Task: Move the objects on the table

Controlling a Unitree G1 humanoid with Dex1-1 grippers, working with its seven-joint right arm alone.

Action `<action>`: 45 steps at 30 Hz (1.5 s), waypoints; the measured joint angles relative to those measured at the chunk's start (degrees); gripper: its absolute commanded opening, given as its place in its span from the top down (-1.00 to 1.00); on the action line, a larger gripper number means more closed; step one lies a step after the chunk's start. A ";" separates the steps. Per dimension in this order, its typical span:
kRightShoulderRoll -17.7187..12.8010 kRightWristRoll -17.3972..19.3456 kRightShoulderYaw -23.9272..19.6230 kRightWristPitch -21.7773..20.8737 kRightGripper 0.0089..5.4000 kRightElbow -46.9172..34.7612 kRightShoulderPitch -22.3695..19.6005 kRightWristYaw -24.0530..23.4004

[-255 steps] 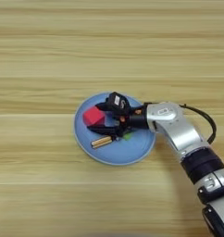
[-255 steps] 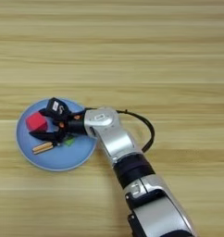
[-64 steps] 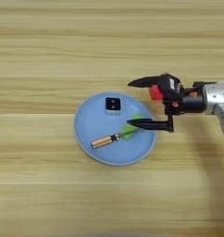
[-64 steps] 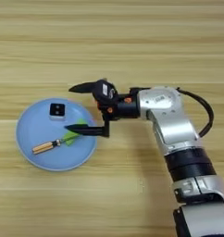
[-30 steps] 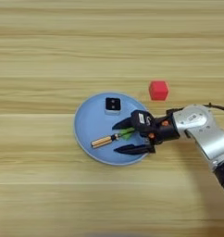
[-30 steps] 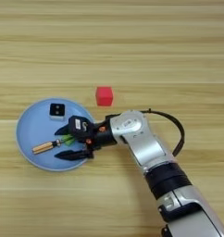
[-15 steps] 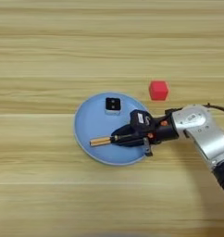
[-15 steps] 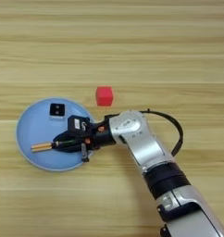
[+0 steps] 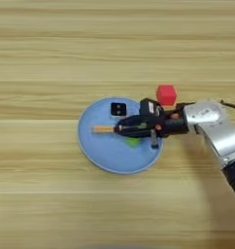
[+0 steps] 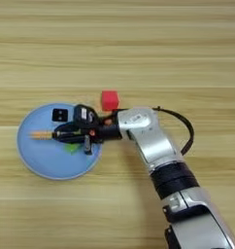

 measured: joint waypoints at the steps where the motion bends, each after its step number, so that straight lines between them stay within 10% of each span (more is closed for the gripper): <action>1: 0.14 0.58 -0.94 0.77 0.73 0.08 -0.75 -0.46; 21: 3.19 2.38 -12.84 5.43 0.73 22.37 -14.11 -21.28; 45: -1.65 0.49 -15.88 -0.79 0.73 33.03 -16.44 -23.56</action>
